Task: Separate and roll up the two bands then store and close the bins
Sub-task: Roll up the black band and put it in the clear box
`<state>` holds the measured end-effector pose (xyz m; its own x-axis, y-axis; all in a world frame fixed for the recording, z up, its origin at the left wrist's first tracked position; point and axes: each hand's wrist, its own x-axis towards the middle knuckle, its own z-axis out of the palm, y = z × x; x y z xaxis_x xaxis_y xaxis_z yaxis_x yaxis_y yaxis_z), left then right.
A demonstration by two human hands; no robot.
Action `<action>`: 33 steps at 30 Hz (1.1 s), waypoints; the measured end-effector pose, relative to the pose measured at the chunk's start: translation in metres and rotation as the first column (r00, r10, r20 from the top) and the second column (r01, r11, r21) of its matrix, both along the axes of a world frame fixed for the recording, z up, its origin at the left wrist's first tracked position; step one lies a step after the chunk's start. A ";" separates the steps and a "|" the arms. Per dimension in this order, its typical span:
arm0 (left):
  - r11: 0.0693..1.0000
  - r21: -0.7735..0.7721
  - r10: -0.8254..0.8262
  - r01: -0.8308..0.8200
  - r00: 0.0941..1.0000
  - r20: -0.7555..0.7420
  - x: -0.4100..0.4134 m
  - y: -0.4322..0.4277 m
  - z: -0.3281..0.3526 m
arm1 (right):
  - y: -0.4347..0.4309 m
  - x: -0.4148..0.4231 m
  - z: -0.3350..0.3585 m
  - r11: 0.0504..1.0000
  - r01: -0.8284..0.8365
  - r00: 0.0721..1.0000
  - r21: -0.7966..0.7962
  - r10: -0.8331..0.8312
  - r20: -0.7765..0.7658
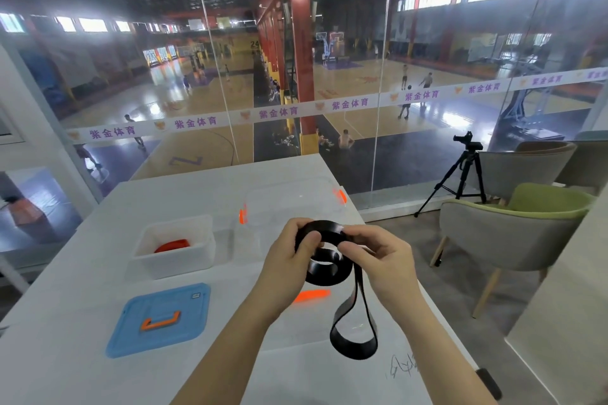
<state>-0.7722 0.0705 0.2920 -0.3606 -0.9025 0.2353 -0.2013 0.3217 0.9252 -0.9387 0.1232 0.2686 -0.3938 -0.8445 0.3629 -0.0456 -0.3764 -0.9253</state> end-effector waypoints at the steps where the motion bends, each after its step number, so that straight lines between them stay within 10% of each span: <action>1: 0.999 0.036 0.016 -0.014 0.998 -0.067 -0.002 0.002 -0.002 | 0.000 -0.002 -0.001 1.000 0.002 1.000 0.000 -0.002 0.010; 10: 0.920 0.362 0.081 0.149 0.833 -0.548 -0.010 -0.001 -0.005 | 0.002 -0.005 -0.012 0.996 0.084 0.994 0.019 -0.086 0.073; 22: 0.996 -0.069 -0.048 0.063 0.978 0.204 -0.004 -0.001 -0.014 | 0.006 -0.010 -0.009 0.998 0.047 0.998 0.044 -0.045 -0.035; 33: 0.966 0.258 0.127 -0.029 0.919 -0.372 -0.008 0.005 -0.013 | 0.002 -0.001 -0.010 0.999 0.051 0.999 0.015 -0.051 0.012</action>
<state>-0.7800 0.0753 0.2791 -0.2129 -0.9707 0.1113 0.1685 0.0757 0.9828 -0.9394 0.1253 0.2587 -0.4406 -0.8285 0.3456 -0.0533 -0.3601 -0.9314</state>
